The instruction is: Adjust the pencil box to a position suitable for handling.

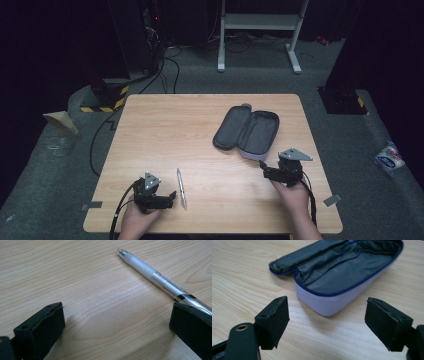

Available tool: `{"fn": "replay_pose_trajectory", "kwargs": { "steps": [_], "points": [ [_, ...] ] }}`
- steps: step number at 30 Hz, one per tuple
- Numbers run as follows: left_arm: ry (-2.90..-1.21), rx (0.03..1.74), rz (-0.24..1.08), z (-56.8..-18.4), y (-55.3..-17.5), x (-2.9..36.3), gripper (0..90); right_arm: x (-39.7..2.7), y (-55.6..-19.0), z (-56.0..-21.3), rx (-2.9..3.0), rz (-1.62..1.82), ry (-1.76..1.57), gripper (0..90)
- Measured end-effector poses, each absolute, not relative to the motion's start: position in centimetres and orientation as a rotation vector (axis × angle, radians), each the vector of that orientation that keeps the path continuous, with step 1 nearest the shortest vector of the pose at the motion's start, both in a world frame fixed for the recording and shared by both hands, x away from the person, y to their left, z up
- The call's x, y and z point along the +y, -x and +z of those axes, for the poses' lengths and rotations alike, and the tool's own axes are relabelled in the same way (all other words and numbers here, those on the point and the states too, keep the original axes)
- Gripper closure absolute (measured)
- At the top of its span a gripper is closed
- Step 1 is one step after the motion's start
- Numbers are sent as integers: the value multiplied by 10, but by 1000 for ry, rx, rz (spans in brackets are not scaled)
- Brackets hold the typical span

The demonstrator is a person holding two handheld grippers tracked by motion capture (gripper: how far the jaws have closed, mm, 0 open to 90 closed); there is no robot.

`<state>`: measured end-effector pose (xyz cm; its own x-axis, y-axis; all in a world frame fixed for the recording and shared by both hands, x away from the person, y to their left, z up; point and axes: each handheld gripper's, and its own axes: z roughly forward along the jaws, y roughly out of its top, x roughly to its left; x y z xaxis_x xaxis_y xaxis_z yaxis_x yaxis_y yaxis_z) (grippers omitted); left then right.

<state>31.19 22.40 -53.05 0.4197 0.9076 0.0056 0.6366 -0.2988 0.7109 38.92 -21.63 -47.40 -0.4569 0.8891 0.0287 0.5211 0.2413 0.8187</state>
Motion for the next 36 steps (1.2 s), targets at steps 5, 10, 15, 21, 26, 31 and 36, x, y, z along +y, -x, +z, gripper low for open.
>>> {"fn": "replay_pose_trajectory", "kwargs": {
  "steps": [5,10,15,21,26,31,36],
  "points": [
    [-2040,1299,543,-531,-311,225,6,-208,-398,-472,2102,1122,-1260,222],
    [-2038,1299,546,-531,-310,225,7,-203,-404,-468,2091,1146,-1225,259],
    [-2040,1302,540,-531,-311,224,3,-200,-411,-468,2091,1162,-1235,275],
    [-2042,1303,542,-530,-311,224,5,-199,-419,-476,2109,1140,-1251,332],
    [-2041,1302,543,-530,-311,225,7,-198,-421,-483,2137,1141,-1255,390],
    [-2044,1298,546,-530,-311,225,7,-192,-418,-487,2168,1117,-1227,435],
    [-2034,1303,551,-531,-312,224,16,-191,-413,-488,2164,1112,-1225,499]
  ]
}}
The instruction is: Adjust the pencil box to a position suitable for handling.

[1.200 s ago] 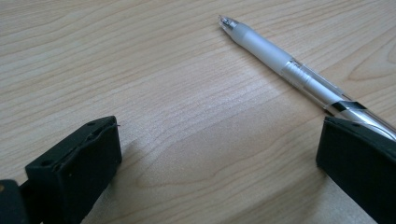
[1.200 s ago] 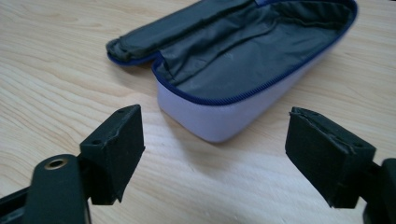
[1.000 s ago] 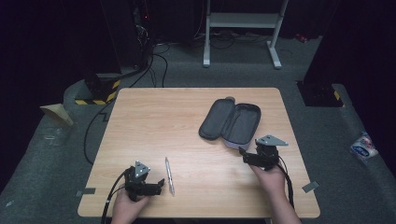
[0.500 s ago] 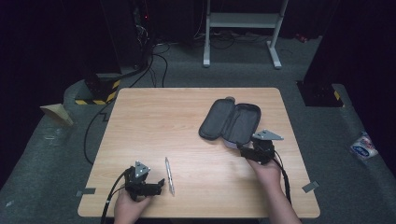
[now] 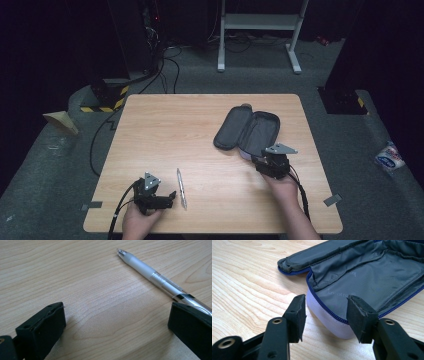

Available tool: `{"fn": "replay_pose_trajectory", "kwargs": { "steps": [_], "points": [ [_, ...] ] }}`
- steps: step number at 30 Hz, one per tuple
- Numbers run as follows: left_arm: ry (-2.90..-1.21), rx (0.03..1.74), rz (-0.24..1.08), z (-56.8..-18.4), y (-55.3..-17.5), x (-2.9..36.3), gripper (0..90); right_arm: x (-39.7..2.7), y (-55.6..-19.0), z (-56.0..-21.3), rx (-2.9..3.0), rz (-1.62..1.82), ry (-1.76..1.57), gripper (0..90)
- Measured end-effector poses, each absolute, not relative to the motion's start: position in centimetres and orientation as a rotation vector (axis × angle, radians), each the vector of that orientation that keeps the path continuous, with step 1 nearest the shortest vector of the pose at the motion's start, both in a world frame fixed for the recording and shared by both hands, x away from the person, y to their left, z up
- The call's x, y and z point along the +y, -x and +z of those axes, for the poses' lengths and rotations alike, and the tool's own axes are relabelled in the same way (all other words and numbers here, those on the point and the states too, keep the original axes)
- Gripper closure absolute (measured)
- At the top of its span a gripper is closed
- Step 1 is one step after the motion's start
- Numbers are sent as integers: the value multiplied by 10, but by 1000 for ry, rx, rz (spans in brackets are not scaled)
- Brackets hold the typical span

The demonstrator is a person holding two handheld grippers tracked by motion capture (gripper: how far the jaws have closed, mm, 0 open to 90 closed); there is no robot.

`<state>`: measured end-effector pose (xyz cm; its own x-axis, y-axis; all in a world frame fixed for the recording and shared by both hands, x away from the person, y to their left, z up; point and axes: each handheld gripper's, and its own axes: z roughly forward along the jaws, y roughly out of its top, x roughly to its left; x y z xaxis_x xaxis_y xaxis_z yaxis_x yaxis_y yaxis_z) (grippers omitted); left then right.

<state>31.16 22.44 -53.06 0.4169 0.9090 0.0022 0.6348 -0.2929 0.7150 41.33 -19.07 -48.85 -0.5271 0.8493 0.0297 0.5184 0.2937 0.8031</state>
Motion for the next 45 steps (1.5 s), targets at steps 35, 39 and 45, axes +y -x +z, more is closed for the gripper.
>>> {"fn": "replay_pose_trajectory", "kwargs": {
  "steps": [35,39,45],
  "points": [
    [-2021,1280,559,-530,-305,225,106,-156,-378,-497,2215,1174,-1172,626],
    [-2023,1279,559,-530,-305,225,106,-146,-372,-497,2228,1177,-1139,622],
    [-2025,1276,563,-530,-305,225,107,-129,-369,-497,2252,1190,-1104,622]
  ]
}}
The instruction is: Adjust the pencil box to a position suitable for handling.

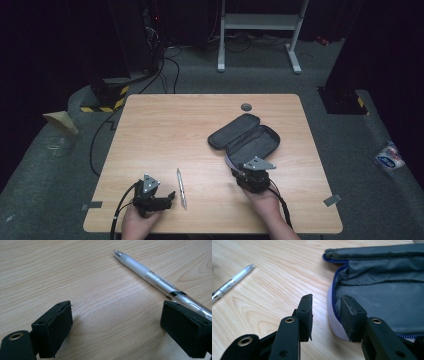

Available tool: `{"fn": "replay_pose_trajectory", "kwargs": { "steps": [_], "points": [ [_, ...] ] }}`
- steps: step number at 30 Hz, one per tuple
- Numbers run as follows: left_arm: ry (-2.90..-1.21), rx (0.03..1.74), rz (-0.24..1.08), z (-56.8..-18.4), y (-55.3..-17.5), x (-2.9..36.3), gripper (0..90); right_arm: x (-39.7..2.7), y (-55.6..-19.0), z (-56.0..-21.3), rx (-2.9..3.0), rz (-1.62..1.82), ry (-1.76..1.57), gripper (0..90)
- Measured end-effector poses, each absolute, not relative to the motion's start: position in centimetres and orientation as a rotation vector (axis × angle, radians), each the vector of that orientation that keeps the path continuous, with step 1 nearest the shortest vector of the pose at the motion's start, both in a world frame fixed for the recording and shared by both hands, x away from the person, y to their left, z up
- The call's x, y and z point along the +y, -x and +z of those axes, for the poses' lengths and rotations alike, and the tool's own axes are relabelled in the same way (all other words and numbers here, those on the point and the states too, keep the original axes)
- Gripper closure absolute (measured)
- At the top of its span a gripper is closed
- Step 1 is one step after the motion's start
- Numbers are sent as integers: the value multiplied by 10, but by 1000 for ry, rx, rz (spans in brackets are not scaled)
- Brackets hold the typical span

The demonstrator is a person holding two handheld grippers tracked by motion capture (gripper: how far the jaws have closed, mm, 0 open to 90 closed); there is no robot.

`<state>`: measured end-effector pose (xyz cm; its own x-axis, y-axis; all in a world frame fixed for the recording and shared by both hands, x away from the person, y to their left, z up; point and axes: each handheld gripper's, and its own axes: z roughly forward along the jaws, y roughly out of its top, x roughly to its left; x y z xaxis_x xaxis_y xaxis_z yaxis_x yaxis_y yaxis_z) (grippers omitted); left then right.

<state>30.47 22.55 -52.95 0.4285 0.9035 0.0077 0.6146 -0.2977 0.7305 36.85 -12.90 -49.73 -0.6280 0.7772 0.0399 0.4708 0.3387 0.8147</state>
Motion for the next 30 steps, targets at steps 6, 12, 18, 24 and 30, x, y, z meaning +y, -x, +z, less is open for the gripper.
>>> {"fn": "replay_pose_trajectory", "kwargs": {
  "steps": [6,12,18,24,30],
  "points": [
    [-2023,1280,563,-529,-304,226,111,-108,-365,-497,2285,1210,-1057,616],
    [-2023,1280,562,-529,-304,226,112,-92,-360,-496,2322,1226,-999,607],
    [-2019,1282,560,-529,-304,226,115,-105,-362,-484,2280,1268,-1000,575],
    [-2017,1284,566,-529,-304,226,124,-140,-375,-470,2168,1266,-1078,567],
    [-2017,1284,566,-529,-304,226,125,-180,-393,-468,2063,1206,-1180,568]
  ]
}}
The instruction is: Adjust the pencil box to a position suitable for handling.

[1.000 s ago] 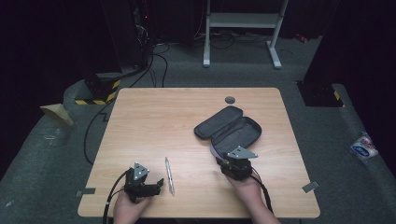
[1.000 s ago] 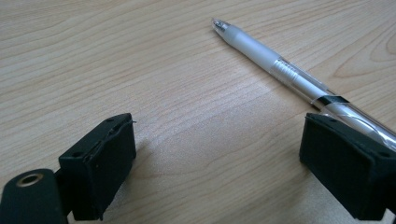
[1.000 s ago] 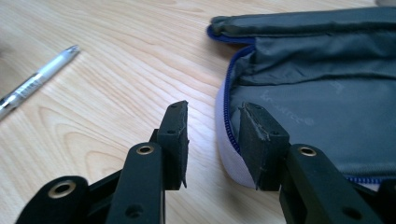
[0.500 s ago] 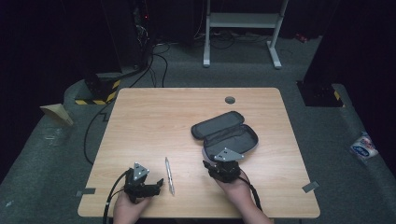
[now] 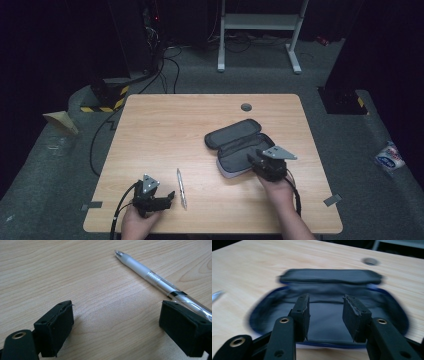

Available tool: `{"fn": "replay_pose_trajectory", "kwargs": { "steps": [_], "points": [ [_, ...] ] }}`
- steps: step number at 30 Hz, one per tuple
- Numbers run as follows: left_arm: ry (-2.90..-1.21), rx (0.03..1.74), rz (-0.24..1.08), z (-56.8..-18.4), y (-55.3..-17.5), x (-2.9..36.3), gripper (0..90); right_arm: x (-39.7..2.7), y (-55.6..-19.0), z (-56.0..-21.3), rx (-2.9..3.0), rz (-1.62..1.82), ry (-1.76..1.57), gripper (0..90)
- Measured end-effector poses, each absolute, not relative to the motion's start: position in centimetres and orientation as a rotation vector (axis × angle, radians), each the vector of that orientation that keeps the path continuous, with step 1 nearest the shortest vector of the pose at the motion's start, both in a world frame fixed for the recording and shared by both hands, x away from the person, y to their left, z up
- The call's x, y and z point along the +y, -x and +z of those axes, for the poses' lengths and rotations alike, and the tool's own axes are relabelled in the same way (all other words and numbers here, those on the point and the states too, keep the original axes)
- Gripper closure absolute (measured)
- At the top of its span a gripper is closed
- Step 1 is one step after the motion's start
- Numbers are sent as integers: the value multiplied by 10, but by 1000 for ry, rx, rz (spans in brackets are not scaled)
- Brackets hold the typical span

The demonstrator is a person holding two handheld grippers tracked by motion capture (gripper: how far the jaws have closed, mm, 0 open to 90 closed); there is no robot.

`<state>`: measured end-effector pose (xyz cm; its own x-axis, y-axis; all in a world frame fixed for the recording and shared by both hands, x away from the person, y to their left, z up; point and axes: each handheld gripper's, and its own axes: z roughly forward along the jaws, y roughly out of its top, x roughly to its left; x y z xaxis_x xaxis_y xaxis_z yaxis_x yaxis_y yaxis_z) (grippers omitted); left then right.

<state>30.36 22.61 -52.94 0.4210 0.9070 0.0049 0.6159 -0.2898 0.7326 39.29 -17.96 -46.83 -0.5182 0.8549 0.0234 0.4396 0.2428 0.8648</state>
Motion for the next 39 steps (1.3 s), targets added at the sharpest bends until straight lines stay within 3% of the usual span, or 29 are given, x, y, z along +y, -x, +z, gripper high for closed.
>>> {"fn": "replay_pose_trajectory", "kwargs": {
  "steps": [7,15,20,24,30,39],
  "points": [
    [-2012,1284,570,-529,-303,227,147,-231,-431,-470,1963,1129,-1352,580],
    [-1995,1298,583,-529,-302,229,204,-243,-456,-489,1983,1068,-1458,600],
    [-1992,1308,580,-528,-304,230,224,-240,-456,-494,2013,1060,-1481,735],
    [-1950,1338,549,-526,-306,238,293,-238,-449,-492,2011,1065,-1462,771],
    [-1879,1337,567,-519,-308,245,335,-232,-432,-492,2015,1081,-1449,761],
    [-1870,1237,591,-503,-314,223,312,-214,-403,-496,2060,1108,-1389,650]
  ]
}}
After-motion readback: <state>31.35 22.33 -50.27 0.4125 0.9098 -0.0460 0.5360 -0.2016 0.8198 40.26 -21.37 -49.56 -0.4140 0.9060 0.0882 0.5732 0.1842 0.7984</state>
